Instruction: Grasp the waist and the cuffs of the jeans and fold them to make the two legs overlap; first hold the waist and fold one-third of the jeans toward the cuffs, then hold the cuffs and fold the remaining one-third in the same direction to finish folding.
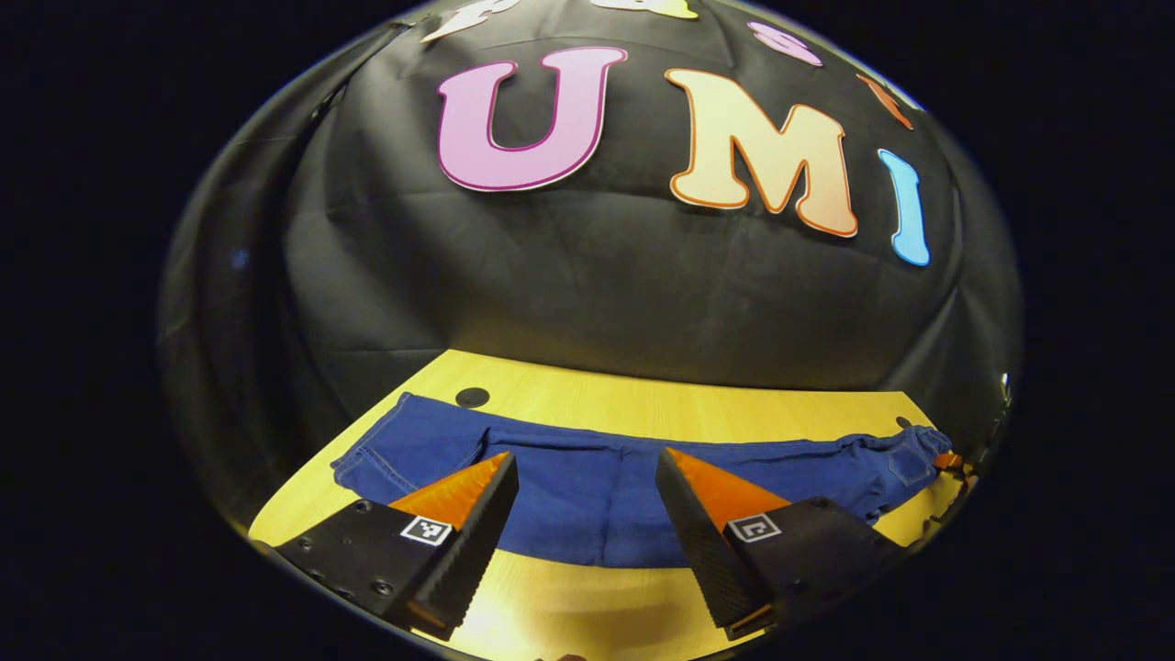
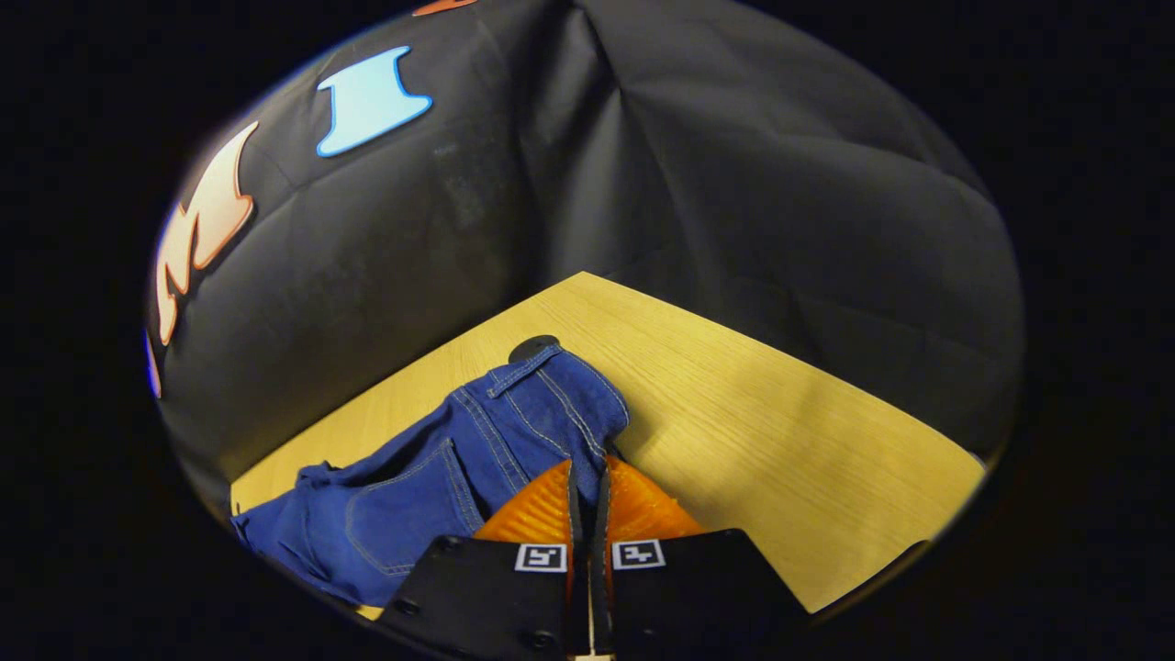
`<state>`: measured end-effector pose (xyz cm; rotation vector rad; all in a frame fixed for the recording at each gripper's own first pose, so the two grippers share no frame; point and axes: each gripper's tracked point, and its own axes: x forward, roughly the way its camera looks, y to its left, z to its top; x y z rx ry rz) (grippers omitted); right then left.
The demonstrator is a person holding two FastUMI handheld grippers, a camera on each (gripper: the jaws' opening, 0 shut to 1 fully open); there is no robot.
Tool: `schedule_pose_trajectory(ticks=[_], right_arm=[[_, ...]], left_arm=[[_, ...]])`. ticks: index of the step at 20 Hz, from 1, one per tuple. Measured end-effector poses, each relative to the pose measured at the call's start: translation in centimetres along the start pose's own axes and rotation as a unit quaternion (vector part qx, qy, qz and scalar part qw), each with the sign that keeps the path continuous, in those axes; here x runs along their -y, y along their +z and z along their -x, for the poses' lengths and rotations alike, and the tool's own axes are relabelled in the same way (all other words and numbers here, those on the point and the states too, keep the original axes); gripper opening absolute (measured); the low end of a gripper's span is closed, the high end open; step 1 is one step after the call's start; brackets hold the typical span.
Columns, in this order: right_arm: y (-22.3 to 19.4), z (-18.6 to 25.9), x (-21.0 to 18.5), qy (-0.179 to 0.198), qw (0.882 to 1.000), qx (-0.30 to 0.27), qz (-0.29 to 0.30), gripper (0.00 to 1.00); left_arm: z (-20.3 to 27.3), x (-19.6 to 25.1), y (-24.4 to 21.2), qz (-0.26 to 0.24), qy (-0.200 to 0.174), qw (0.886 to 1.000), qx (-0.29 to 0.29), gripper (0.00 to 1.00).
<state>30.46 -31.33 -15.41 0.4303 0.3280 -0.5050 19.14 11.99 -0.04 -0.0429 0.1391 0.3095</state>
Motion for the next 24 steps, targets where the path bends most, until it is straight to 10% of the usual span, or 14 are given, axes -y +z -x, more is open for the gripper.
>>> schedule_pose_trajectory(ticks=[9,15,24], right_arm=[[5.9,8.0,-11.0,0.130,0.988,0.086,-0.003,0.03],[6.6,15.8,-23.5,0.262,0.958,0.113,-0.007,0.03],[-9.9,22.2,-39.8,0.435,0.896,0.006,0.087,0.02]], left_arm=[[0.2,-3.0,0.2,-0.010,-0.026,1.000,0.002,0.92],[-0.2,-4.5,-0.8,0.014,-0.055,0.998,-0.005,0.93],[0.2,-7.3,-0.3,0.073,-0.067,0.995,0.019,0.96]])
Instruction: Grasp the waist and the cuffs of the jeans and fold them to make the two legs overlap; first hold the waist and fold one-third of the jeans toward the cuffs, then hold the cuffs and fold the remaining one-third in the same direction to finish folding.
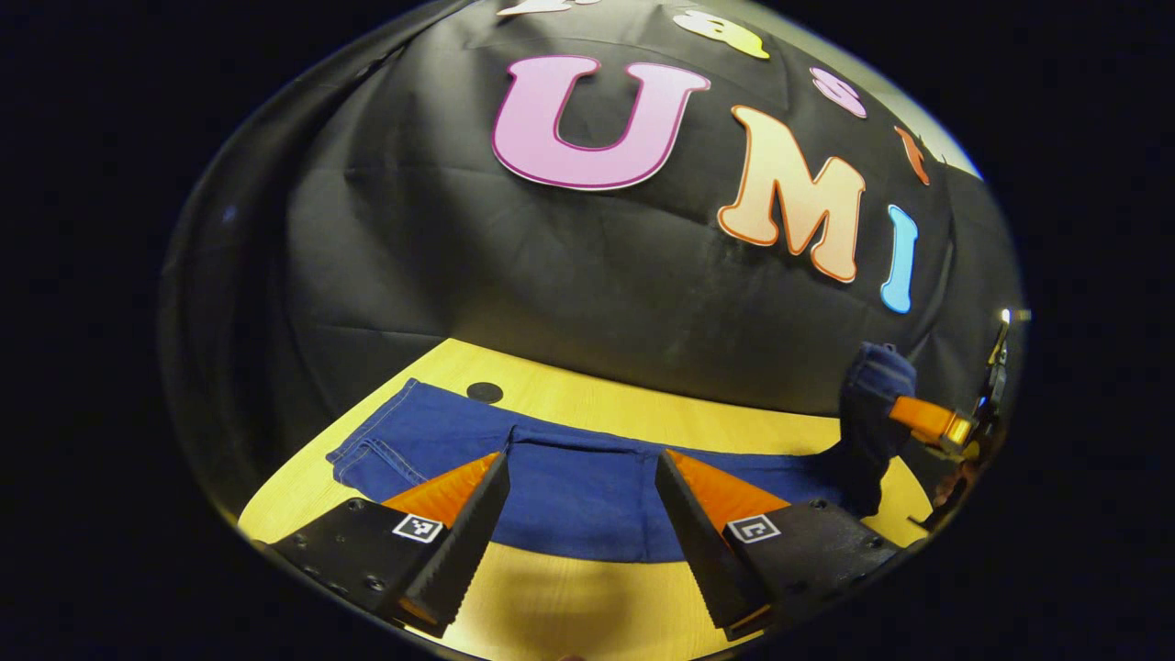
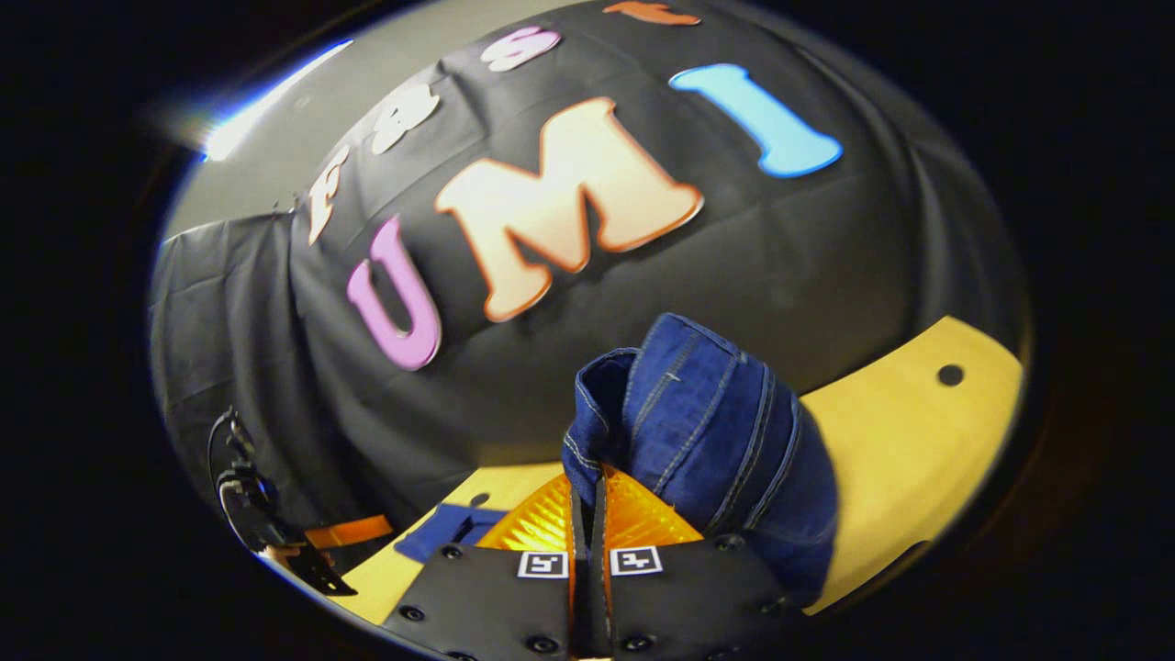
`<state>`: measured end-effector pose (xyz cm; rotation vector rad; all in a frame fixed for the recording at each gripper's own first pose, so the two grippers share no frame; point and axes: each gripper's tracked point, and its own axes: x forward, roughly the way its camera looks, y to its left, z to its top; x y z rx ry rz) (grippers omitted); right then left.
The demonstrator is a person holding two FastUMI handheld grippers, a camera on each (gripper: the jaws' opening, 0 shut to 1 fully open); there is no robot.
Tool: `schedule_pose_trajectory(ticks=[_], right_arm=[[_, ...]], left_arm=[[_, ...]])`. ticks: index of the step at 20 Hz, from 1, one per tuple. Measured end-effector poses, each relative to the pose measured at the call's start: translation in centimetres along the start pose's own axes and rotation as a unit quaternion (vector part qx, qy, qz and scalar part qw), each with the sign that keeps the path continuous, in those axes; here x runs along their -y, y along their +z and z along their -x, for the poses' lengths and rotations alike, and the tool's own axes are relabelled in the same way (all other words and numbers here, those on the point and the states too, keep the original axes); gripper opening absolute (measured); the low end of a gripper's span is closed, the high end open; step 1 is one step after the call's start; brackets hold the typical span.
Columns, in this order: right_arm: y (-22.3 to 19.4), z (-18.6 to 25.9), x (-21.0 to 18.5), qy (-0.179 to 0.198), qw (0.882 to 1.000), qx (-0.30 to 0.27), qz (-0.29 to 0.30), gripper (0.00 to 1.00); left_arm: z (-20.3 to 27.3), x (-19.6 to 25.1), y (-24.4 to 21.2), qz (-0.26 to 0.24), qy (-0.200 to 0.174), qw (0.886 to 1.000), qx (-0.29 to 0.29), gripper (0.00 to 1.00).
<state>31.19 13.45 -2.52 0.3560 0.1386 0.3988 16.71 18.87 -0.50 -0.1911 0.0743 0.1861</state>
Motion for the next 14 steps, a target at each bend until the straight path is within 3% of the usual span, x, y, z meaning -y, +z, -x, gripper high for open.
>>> schedule_pose_trajectory(ticks=[4,7,11,12,13,14], right_arm=[[-8.6,-4.2,-3.7,0.040,0.996,-0.081,0.018,0.02],[-15.3,-5.7,-4.1,0.024,0.987,-0.144,0.065,0.02],[-15.9,-5.8,-4.0,0.014,0.985,-0.139,0.105,0.03],[-16.4,-5.6,-3.9,0.020,0.985,-0.144,0.092,0.07],[-16.7,-5.5,-4.1,0.034,0.985,-0.155,0.064,0.19],[-16.7,-5.5,-4.1,0.036,0.985,-0.163,0.045,0.39]], left_arm=[[0.0,-2.3,-0.7,0.029,0.014,0.999,0.002,0.96],[0.4,-3.8,-0.4,0.041,0.025,0.999,0.007,0.96],[0.8,-7.5,0.0,0.021,0.056,0.998,0.016,0.96],[0.9,-8.9,0.0,0.015,0.072,0.997,0.018,0.96],[0.9,-10.3,0.1,0.013,0.087,0.996,0.023,0.96],[0.7,-11.9,-0.2,0.012,0.100,0.995,0.026,0.96]])
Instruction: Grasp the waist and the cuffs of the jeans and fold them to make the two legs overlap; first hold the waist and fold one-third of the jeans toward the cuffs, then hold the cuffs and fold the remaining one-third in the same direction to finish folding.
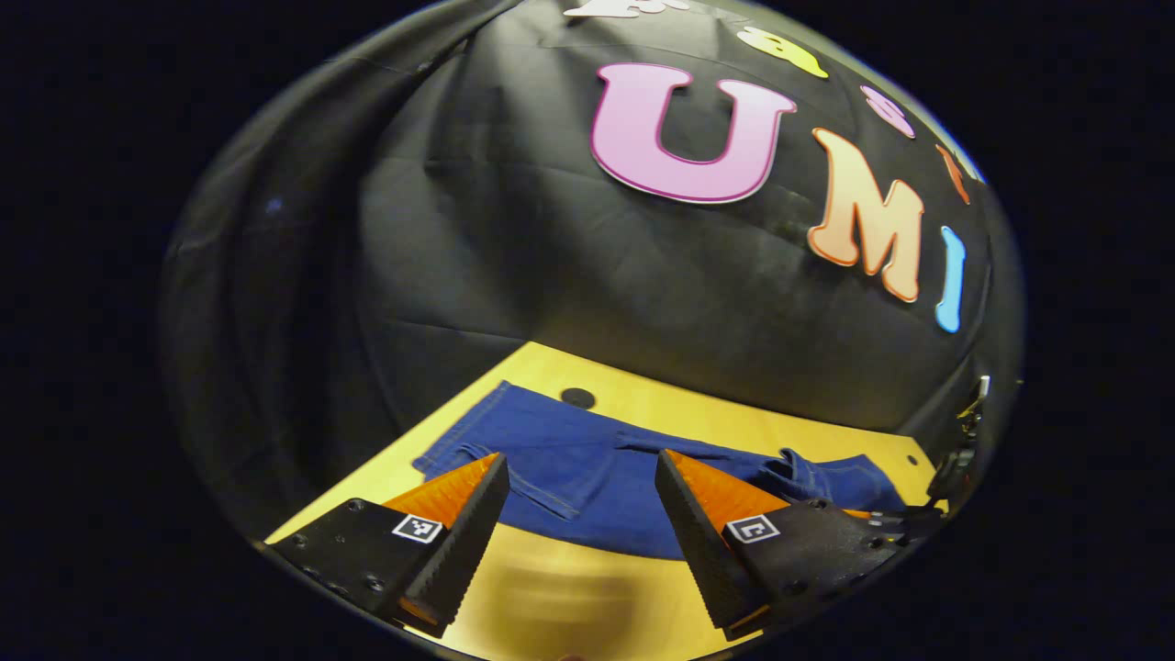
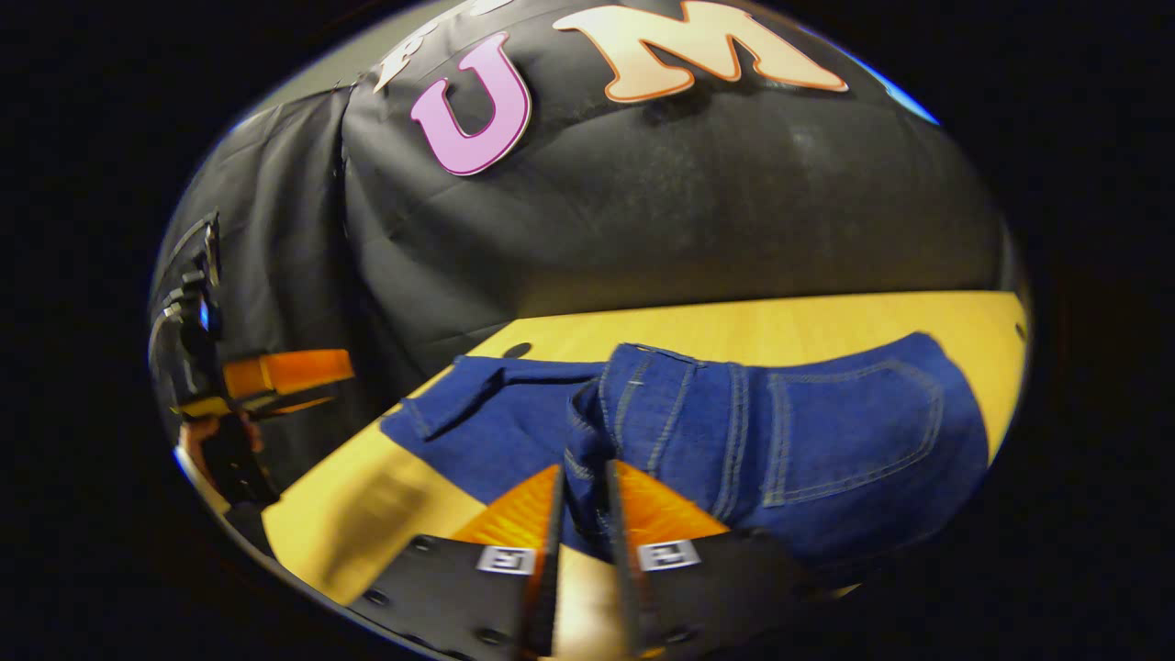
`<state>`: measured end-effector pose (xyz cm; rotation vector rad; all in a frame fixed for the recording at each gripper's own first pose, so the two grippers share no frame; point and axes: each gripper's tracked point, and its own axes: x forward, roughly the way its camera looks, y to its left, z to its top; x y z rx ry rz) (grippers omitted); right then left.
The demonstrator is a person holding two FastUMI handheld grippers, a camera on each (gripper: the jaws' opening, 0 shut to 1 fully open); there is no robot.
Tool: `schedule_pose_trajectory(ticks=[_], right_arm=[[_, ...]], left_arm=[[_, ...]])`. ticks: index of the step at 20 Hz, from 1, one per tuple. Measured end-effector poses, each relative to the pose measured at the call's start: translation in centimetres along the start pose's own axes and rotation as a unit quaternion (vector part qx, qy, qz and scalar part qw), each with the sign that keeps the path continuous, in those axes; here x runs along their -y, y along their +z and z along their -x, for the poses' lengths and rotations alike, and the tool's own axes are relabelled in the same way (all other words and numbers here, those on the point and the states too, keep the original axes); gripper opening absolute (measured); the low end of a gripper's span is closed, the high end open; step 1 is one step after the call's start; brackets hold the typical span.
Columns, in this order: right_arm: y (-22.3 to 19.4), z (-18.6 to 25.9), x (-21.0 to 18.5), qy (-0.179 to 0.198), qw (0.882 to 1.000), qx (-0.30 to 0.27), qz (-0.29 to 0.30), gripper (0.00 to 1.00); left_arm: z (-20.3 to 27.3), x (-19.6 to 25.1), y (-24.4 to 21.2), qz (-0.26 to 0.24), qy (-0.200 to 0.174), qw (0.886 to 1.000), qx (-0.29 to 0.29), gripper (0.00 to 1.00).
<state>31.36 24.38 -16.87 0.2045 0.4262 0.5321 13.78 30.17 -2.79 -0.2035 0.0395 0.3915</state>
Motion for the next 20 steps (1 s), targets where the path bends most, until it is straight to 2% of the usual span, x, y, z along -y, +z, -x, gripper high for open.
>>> schedule_pose_trajectory(ticks=[1,3,4,7,10,11,12,13,16,19,20], right_arm=[[-0.1,0.3,-0.8,0.002,1.000,0.000,-0.003,0.58],[0.6,2.0,-2.9,-0.003,1.000,0.002,0.016,0.87],[1.3,3.4,-3.5,-0.004,1.000,0.011,0.029,0.94],[3.7,8.3,-3.7,-0.022,0.998,0.033,0.042,0.98],[4.9,13.5,0.5,-0.090,0.995,0.037,0.022,0.98],[5.2,15.2,2.6,-0.119,0.992,0.036,0.010,0.93],[5.3,16.8,4.5,-0.146,0.989,0.034,-0.006,0.93],[5.6,18.3,6.1,-0.170,0.985,0.036,-0.021,0.98],[7.5,22.7,11.6,-0.241,0.968,0.058,-0.030,0.98],[10.3,26.2,14.2,-0.279,0.955,0.092,-0.035,0.98],[10.8,26.9,14.6,-0.287,0.952,0.097,-0.036,0.93]], left_arm=[[-0.4,-1.4,-0.2,0.000,0.012,1.000,-0.002,0.95],[-1.7,-4.4,-1.4,-0.002,0.032,0.999,-0.016,0.95],[-2.3,-5.6,-2.1,-0.005,0.039,0.999,-0.028,0.95],[-4.8,-8.4,-3.2,-0.030,0.045,0.998,-0.044,0.96],[-7.1,-10.4,-4.6,-0.074,0.042,0.993,-0.076,0.95],[-7.7,-10.7,-4.8,-0.081,0.035,0.993,-0.085,0.96],[-8.1,-10.6,-5.3,-0.087,0.027,0.992,-0.091,0.96],[-8.4,-10.8,-5.7,-0.094,0.025,0.990,-0.098,0.96],[-8.5,-11.0,-6.3,-0.113,0.018,0.987,-0.116,0.96],[-9.2,-10.6,-6.8,-0.127,-0.001,0.984,-0.125,0.95],[-9.2,-10.6,-7.3,-0.134,-0.005,0.982,-0.136,0.94]])
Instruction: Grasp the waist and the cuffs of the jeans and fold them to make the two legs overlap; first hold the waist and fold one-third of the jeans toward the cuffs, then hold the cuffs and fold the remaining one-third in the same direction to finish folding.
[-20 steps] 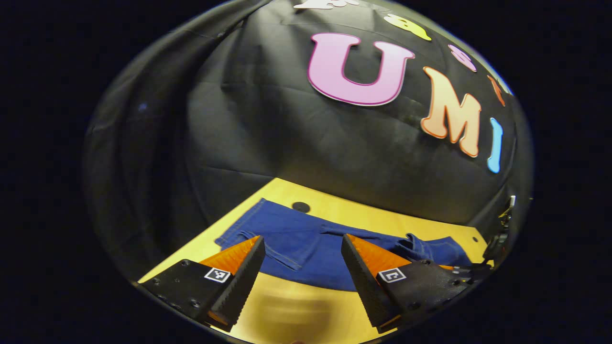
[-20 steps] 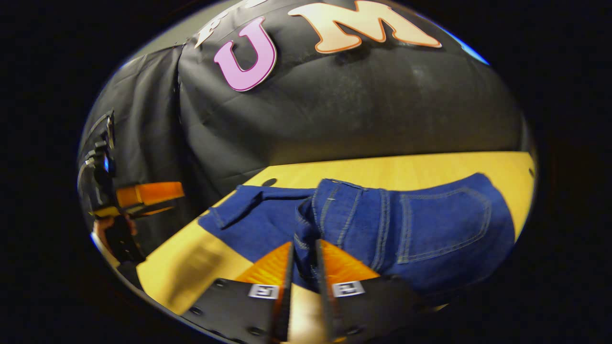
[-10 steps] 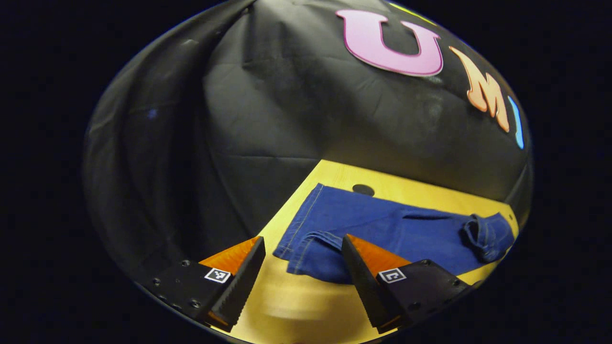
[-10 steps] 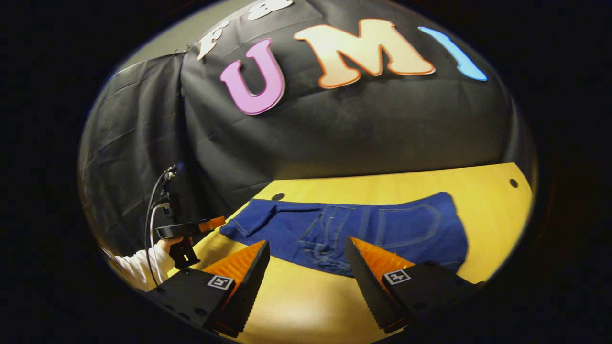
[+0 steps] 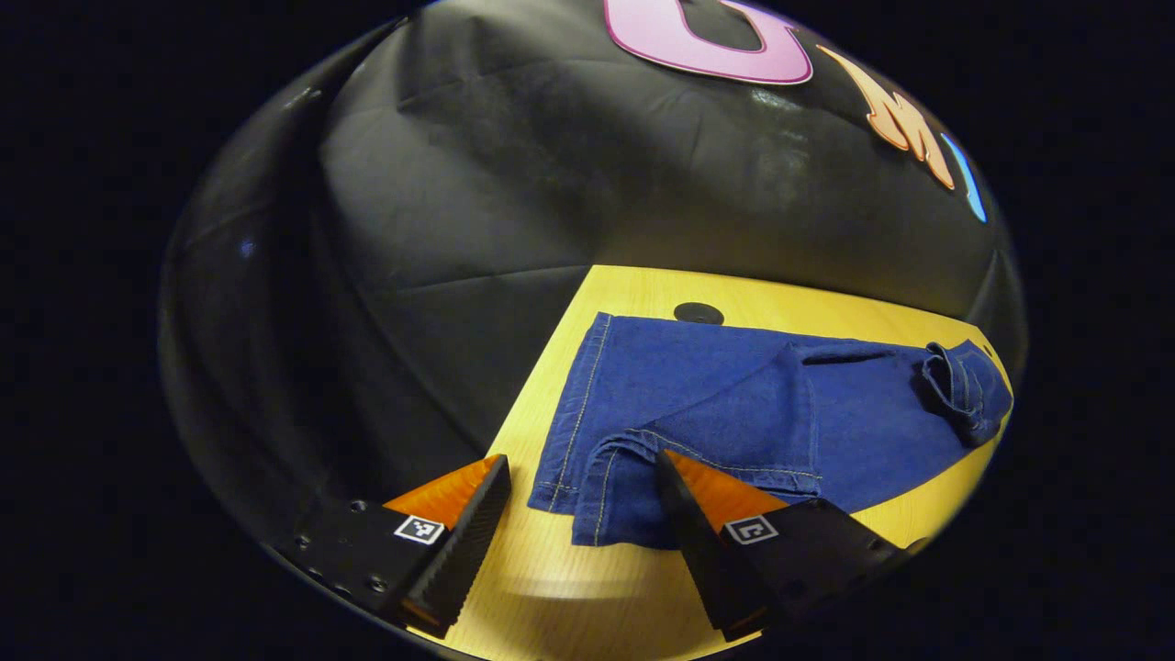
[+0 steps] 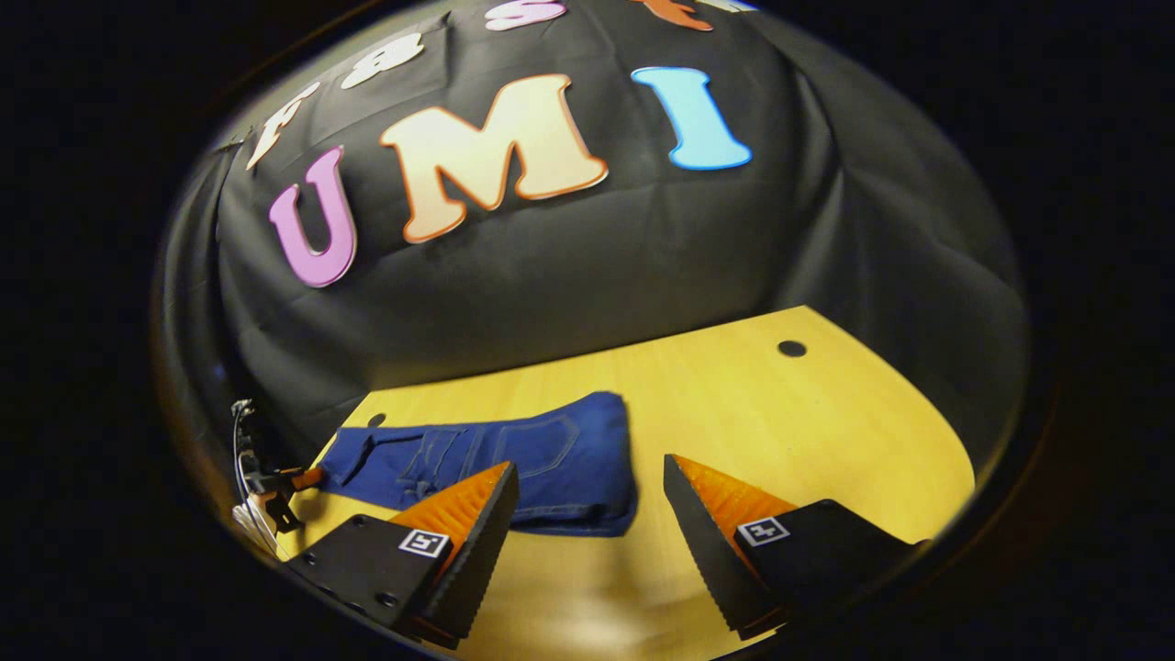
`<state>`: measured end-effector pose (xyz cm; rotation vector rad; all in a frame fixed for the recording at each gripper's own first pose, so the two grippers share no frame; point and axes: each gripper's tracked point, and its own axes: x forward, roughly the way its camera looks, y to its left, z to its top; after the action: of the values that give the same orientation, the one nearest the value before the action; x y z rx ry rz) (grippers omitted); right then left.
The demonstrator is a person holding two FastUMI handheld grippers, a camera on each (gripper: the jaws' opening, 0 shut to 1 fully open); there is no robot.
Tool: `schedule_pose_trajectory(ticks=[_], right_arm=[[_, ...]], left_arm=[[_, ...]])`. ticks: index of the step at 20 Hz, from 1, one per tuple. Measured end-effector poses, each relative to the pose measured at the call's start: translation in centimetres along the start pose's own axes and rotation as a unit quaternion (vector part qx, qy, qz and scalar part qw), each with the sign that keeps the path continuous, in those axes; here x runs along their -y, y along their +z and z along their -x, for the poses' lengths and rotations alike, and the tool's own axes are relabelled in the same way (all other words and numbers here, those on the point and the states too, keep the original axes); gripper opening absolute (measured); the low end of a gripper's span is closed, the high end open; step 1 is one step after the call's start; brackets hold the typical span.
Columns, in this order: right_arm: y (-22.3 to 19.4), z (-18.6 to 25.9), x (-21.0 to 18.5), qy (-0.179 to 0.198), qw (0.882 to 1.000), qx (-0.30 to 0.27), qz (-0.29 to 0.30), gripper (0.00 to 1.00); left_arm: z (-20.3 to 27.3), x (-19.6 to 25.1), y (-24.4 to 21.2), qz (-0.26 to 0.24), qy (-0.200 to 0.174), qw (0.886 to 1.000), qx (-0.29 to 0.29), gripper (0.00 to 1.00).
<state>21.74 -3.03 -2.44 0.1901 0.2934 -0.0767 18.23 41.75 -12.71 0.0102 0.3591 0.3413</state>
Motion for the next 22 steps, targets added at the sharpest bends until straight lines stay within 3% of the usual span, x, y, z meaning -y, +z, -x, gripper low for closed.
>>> schedule_pose_trajectory(ticks=[1,2,3,6,7,9,11,14,15,22], right_arm=[[0.4,0.3,0.6,-0.005,1.000,0.004,-0.001,0.98],[0.7,0.4,1.0,-0.009,1.000,0.006,-0.003,0.93],[0.6,0.6,1.1,-0.010,1.000,0.007,-0.004,0.98],[0.5,0.7,0.6,-0.005,1.000,0.005,-0.010,0.98],[0.4,0.8,0.3,-0.003,1.000,0.005,-0.008,0.98],[0.3,0.9,-0.1,0.000,1.000,0.000,-0.004,0.98],[0.1,1.0,0.1,-0.002,1.000,-0.001,-0.001,0.93],[0.8,1.3,0.5,-0.002,1.000,0.008,-0.008,0.93],[1.0,1.5,0.8,-0.003,1.000,0.010,-0.010,0.98],[2.3,2.7,3.3,-0.004,0.999,0.022,-0.034,0.98]], left_arm=[[-0.1,0.3,0.1,-0.001,-0.009,1.000,0.001,0.91],[0.0,0.5,0.4,0.001,-0.011,1.000,0.001,0.88],[0.0,0.5,0.5,0.004,-0.013,1.000,0.002,0.84],[-0.1,1.3,0.2,0.006,-0.032,0.999,-0.008,0.77],[0.1,2.0,0.1,0.003,-0.040,0.999,-0.013,0.70],[0.1,3.3,0.1,-0.002,-0.056,0.998,-0.019,0.39],[0.1,3.2,0.2,-0.011,-0.044,0.999,-0.023,0.08],[0.2,3.2,0.3,-0.024,-0.030,0.999,-0.033,0.02],[0.4,3.5,0.6,-0.024,-0.033,0.998,-0.037,0.01],[6.6,9.3,8.8,0.023,-0.120,0.992,0.036,0.00]])
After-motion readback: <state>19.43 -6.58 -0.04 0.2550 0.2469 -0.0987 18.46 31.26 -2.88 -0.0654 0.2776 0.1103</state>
